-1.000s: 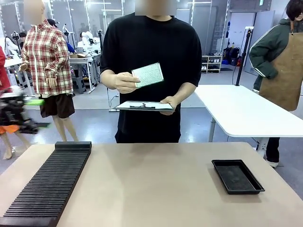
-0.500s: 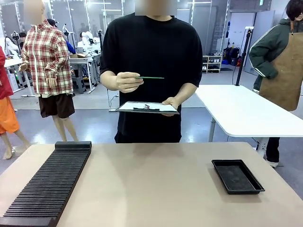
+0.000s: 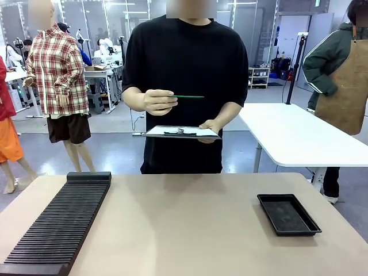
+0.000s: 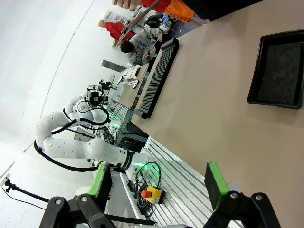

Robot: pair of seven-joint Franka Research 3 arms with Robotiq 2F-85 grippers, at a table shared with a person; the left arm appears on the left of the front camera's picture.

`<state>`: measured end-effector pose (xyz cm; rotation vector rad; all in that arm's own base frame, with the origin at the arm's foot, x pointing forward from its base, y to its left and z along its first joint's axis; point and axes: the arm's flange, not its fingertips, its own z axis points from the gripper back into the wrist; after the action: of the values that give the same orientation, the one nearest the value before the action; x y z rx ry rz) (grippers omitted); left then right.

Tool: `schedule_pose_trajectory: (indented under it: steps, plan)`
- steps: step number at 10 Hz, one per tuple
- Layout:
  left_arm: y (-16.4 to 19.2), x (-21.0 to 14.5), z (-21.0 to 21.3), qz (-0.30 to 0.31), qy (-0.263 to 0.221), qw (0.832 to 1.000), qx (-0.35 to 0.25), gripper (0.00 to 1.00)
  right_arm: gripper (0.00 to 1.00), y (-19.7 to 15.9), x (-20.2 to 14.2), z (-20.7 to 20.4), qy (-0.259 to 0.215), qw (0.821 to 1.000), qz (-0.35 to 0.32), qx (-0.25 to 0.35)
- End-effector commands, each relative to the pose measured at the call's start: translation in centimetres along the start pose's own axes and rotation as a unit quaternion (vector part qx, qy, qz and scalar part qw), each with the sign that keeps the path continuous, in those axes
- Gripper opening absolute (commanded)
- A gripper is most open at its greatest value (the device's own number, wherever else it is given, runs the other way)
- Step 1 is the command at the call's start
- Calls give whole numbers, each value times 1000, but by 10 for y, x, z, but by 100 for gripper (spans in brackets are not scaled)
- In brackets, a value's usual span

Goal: Inspect the PCB.
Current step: Pick up the Blank PCB that the human is holding.

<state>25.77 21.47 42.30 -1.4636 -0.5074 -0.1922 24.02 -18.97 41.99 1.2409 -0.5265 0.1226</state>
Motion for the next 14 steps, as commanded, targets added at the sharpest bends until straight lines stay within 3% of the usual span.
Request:
schedule_pose_trajectory:
  steps: [1,14]
  plan:
    - [-5,-1,1,0,0,1000,8,100,100,1,0,2,-1,1000,10,4]
    - [-5,-1,1,0,0,1000,8,100,100,1,0,2,-1,1000,10,4]
